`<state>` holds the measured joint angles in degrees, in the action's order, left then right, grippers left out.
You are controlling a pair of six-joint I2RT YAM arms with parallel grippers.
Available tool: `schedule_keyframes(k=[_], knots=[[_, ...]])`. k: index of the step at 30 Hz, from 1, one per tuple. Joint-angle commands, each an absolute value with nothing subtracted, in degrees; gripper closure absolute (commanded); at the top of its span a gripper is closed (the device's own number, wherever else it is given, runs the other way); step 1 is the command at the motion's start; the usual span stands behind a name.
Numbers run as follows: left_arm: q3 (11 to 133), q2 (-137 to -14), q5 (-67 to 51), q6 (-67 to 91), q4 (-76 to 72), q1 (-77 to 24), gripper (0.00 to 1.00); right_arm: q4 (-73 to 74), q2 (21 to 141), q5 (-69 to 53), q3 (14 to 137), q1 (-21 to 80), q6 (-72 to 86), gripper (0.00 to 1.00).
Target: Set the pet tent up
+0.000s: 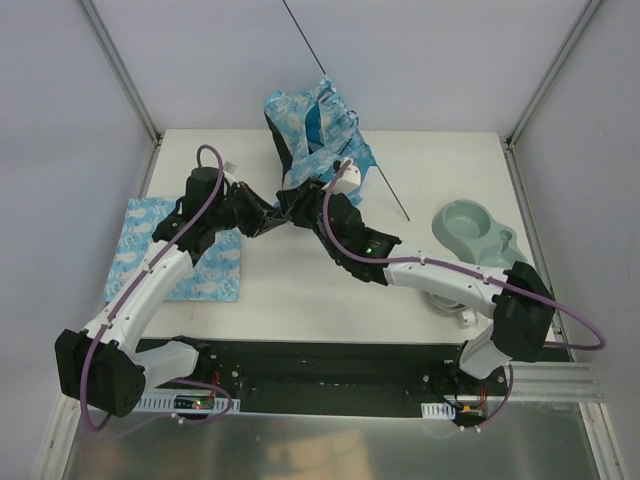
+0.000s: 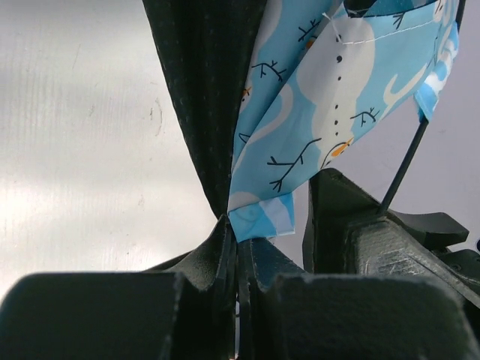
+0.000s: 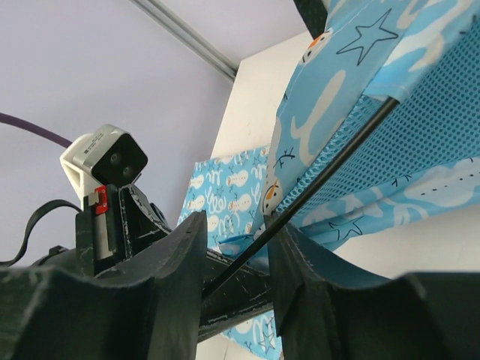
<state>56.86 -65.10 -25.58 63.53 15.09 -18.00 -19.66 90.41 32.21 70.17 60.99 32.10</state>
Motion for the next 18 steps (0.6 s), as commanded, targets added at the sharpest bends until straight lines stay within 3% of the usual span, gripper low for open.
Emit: schedule_keyframes(k=[1,7,18], knots=[[57.3,-65.5,-25.9,62.8,12.7,-16.5,1.0,-11.5,87.7,26.0,71.5,60.5,33.0,0.58],[57.2,-66.5,-27.2,60.8,12.7,-16.3,1.0,-11.8,86.7,20.2,70.9,59.2,36.2,0.6],[57.8,-67.5,-27.9,58.3,12.7,-16.3,1.0,-15.3,87.4,13.3,69.4,58.3,38.6,0.77]])
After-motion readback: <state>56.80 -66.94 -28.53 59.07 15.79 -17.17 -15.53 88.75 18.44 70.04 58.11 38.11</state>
